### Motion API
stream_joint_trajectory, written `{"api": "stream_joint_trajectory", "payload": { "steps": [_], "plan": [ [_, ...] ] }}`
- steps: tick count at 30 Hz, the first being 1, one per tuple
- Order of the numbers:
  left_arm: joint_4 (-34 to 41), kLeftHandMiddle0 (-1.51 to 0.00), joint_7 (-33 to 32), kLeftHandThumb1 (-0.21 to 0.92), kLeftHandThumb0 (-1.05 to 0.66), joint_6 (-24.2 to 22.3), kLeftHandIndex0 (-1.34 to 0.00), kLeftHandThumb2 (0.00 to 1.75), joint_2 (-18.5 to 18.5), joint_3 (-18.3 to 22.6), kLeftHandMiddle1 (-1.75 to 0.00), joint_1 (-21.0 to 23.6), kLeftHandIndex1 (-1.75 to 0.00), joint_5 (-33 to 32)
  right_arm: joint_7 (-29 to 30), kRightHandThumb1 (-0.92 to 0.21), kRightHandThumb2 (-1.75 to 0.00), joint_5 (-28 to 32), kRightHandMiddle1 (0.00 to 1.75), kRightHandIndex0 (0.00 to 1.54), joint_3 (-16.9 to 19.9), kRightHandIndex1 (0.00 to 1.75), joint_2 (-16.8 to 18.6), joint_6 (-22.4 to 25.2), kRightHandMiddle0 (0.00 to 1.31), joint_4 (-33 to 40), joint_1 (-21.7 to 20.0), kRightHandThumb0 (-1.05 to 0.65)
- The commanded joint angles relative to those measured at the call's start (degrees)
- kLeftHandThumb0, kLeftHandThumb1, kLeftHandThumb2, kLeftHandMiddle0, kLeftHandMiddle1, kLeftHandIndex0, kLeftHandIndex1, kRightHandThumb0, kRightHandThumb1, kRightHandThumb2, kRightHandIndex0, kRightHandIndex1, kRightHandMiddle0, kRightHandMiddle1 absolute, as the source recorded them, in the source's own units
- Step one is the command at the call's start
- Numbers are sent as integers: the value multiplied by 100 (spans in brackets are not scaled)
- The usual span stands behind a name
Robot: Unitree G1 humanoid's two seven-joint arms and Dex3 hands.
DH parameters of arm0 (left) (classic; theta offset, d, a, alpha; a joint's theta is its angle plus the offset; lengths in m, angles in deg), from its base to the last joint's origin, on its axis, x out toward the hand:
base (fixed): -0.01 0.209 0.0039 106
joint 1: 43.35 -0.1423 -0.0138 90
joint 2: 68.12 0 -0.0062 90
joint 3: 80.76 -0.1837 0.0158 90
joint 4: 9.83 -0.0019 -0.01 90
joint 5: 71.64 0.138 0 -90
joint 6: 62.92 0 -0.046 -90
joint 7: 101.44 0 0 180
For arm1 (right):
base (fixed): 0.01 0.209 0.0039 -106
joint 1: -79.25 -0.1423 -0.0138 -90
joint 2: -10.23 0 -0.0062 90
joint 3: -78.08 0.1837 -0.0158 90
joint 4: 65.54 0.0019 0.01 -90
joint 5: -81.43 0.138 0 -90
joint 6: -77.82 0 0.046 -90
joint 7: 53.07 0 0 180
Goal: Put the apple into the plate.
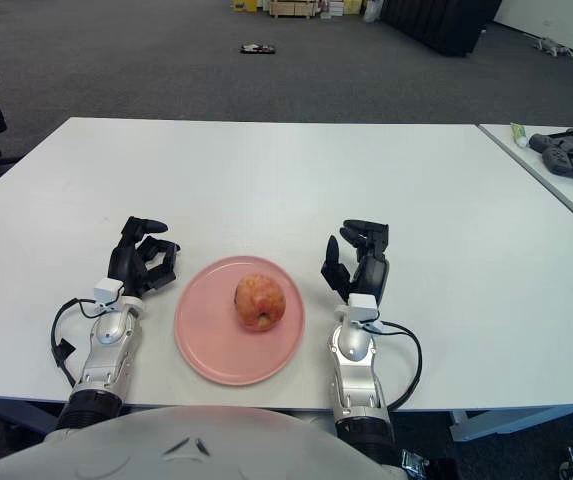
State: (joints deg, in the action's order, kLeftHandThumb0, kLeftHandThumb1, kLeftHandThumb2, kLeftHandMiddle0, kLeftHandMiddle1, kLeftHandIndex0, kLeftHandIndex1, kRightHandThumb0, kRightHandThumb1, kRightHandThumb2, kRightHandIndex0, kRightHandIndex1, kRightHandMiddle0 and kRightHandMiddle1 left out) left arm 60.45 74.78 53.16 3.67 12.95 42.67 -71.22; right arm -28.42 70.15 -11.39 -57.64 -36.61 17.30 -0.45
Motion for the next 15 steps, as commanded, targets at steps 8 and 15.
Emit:
{"api": "stream_joint_trajectory", "payload": {
  "steps": [8,15],
  "plan": [
    [-8,-61,12,46,-1,57,-39,104,23,5,-141,129,-175,-5,-326,-80,-70,212,175,54,24,115,-61,127,27,-205,-119,-36],
    [26,-60,-10,48,-1,21,-38,102,-6,0,-141,113,-175,-8,-655,-75,-77,268,175,56,66,124,-231,82,30,-423,-117,-37]
  ]
}}
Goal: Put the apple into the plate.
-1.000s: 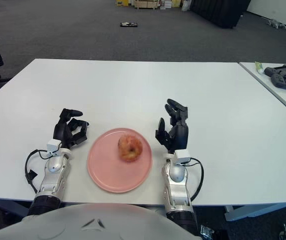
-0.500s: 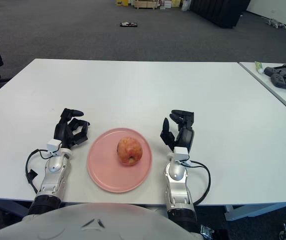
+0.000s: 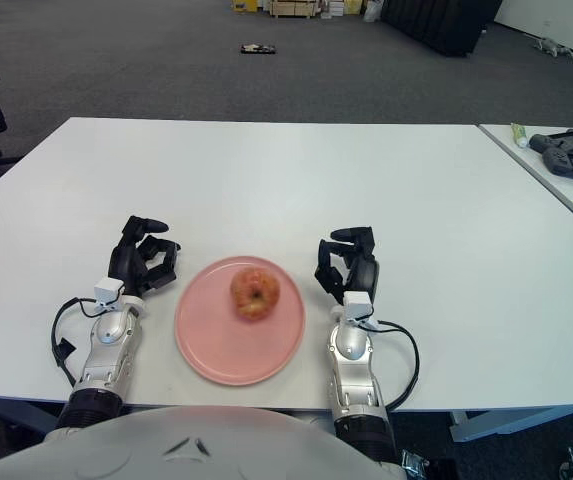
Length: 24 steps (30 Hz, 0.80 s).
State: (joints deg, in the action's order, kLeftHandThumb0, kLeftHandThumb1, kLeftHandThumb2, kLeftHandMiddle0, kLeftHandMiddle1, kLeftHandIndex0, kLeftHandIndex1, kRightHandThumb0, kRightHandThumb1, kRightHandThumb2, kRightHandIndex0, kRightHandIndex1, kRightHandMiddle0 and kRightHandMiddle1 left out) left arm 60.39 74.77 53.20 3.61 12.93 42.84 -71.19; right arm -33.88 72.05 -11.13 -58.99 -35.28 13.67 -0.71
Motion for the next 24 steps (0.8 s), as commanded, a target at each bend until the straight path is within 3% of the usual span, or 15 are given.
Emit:
{"api": "stream_joint_trajectory", "payload": {
  "steps": [1,12,24],
  "plan": [
    [32,-60,-8,48,-1,21,-37,102,-4,2,-141,95,-175,-17,-145,-74,-78,81,175,56,42,125,-107,-46,30,-71,-91,-37],
    [44,-59,-53,50,-1,4,-37,100,-3,-1,-141,88,-175,41,-588,-70,-83,252,175,56,29,130,-190,185,32,-56,-60,-38],
    [32,-59,-1,50,-1,8,-37,100,14,7,-142,92,-175,-1,-931,-75,-76,507,175,50,48,130,-169,605,29,154,1,-37]
  ]
}}
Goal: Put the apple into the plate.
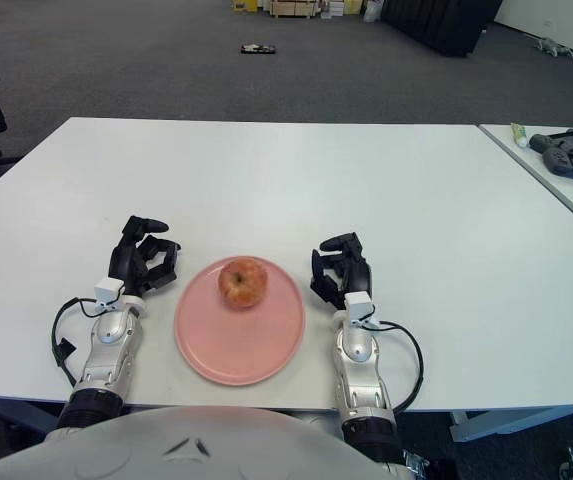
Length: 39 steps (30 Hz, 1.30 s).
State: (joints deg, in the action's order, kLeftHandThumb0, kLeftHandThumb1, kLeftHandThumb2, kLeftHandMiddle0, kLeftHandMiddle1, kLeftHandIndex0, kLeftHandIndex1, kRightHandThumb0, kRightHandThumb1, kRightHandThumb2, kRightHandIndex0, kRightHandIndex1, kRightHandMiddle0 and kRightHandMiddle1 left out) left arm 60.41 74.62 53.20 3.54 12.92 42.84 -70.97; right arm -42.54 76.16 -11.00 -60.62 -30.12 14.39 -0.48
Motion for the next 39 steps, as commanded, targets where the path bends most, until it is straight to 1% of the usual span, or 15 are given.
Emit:
{"api": "stream_joint_trajectory", "payload": {
  "steps": [1,15,23,34,39],
  "plan": [
    [29,-59,18,50,-1,9,-37,100,21,8,-142,93,-175,-29,-78,-75,-76,105,175,50,37,130,-7,91,29,87,-20,-37],
    [46,-59,-26,51,-1,-71,-35,98,40,16,-141,97,-175,11,-294,-78,-72,310,175,49,61,131,33,-68,27,55,-13,-36],
    [63,-59,-11,52,-1,-85,-35,98,50,18,-141,90,-175,10,-195,-78,-72,199,175,49,84,131,47,-152,27,30,-39,-36],
    [156,-58,-53,52,-1,-161,-35,98,48,13,-142,47,-175,63,-84,-67,-87,178,175,55,94,140,117,-320,34,5,-41,-38],
    [188,-58,-45,52,-1,-210,-35,98,43,13,-142,43,-175,58,-36,-66,-89,196,175,55,110,138,161,-354,35,7,-43,-38]
  ]
}}
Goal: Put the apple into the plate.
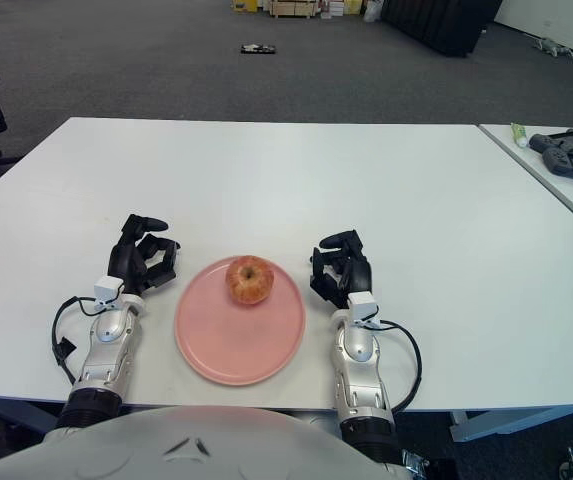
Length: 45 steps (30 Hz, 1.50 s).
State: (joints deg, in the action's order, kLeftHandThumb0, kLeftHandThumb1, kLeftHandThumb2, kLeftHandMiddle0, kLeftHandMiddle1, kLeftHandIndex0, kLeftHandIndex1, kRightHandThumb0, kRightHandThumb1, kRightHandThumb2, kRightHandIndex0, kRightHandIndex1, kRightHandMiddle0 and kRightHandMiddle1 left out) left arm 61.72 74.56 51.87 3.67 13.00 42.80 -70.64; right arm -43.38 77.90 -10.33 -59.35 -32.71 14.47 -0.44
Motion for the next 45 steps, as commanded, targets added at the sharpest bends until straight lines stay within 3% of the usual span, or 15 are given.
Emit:
{"api": "stream_joint_trajectory", "payload": {
  "steps": [1,11,22,27,33,39,45],
  "plan": [
    [53,-58,-32,51,-1,-75,-35,98,30,8,-142,49,-175,16,56,-66,-89,26,175,55,46,137,42,-98,35,0,-47,-38],
    [-4,-60,25,49,-1,11,-36,101,43,24,-142,71,-175,-43,145,-65,-89,-48,175,54,59,135,87,-6,35,36,-51,-39],
    [-62,-61,55,47,-1,105,-38,103,48,32,-142,94,-175,-85,52,-85,-62,54,175,49,47,126,79,-44,23,36,-57,-35],
    [-88,-55,109,53,-1,134,-34,98,44,40,-145,113,-175,-147,83,-89,-58,45,175,51,77,123,89,-108,21,-16,-66,-34],
    [-145,-44,255,64,0,228,-23,88,49,54,-156,138,-175,-273,244,-87,-60,-115,175,54,104,121,81,-225,21,-97,-80,-35],
    [-202,-38,252,66,0,303,-20,89,54,74,-165,144,-175,-265,377,-80,-70,-219,175,55,88,122,92,-221,25,-73,-68,-35],
    [-177,-44,188,54,0,264,-24,107,55,68,-174,128,-174,-194,444,-67,-87,-239,175,57,94,123,103,-181,33,-60,-73,-37]
  ]
}}
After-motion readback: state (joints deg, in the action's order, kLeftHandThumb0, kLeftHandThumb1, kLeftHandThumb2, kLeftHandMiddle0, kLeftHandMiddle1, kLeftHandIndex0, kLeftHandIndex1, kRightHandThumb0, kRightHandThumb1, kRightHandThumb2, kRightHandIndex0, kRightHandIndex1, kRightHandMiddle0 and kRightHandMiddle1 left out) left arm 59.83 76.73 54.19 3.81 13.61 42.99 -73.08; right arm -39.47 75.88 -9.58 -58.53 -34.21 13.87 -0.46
